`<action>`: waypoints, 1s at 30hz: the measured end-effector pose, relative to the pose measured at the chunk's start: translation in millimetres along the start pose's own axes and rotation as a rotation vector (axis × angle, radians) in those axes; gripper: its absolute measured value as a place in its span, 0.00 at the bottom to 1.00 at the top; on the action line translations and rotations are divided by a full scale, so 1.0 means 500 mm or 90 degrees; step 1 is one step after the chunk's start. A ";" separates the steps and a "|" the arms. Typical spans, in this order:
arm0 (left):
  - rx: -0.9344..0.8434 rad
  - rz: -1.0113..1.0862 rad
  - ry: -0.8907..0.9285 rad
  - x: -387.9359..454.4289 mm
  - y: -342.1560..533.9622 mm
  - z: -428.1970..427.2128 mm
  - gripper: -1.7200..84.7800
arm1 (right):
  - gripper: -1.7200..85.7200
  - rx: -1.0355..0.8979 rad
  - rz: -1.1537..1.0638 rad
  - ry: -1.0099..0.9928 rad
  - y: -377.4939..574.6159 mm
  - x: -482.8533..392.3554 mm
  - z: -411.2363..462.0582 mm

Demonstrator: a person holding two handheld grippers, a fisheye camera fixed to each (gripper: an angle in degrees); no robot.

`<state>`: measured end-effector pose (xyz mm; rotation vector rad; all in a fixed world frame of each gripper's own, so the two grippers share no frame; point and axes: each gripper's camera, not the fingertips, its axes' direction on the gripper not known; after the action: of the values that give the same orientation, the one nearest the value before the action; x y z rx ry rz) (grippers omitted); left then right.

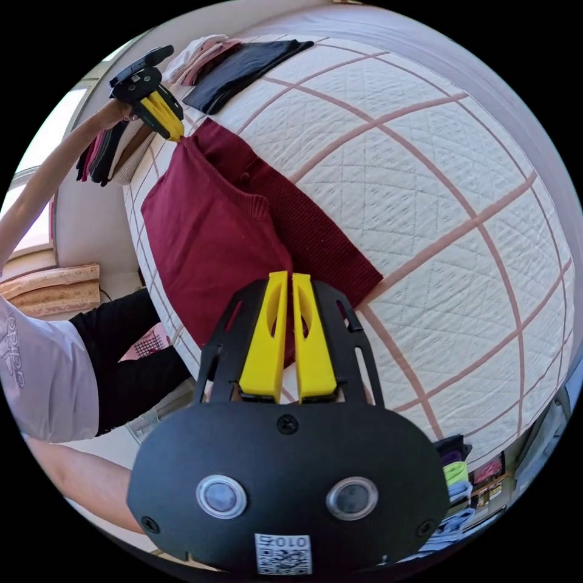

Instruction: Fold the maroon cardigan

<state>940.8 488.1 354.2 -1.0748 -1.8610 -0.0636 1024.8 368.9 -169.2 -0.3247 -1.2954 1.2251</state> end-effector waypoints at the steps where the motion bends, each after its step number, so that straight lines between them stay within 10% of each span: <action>1: -0.001 0.006 -0.008 -0.003 -0.010 0.002 0.02 | 0.06 0.008 0.001 -0.014 0.011 0.007 -0.008; 12: 0.086 -0.140 0.012 -0.067 -0.076 0.097 0.04 | 0.07 0.015 0.112 0.019 0.038 0.041 0.008; 22: 0.396 -0.234 -0.202 0.231 0.179 0.136 0.05 | 0.08 0.390 0.230 0.105 0.370 -0.139 -0.132; 30: 0.240 -0.271 -0.084 0.327 0.165 0.438 0.04 | 0.09 0.268 0.360 -0.023 0.440 -0.196 0.037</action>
<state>818.1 744.2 325.4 -0.4251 -2.0895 0.1103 919.1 368.0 -386.6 -0.3746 -0.9649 1.9486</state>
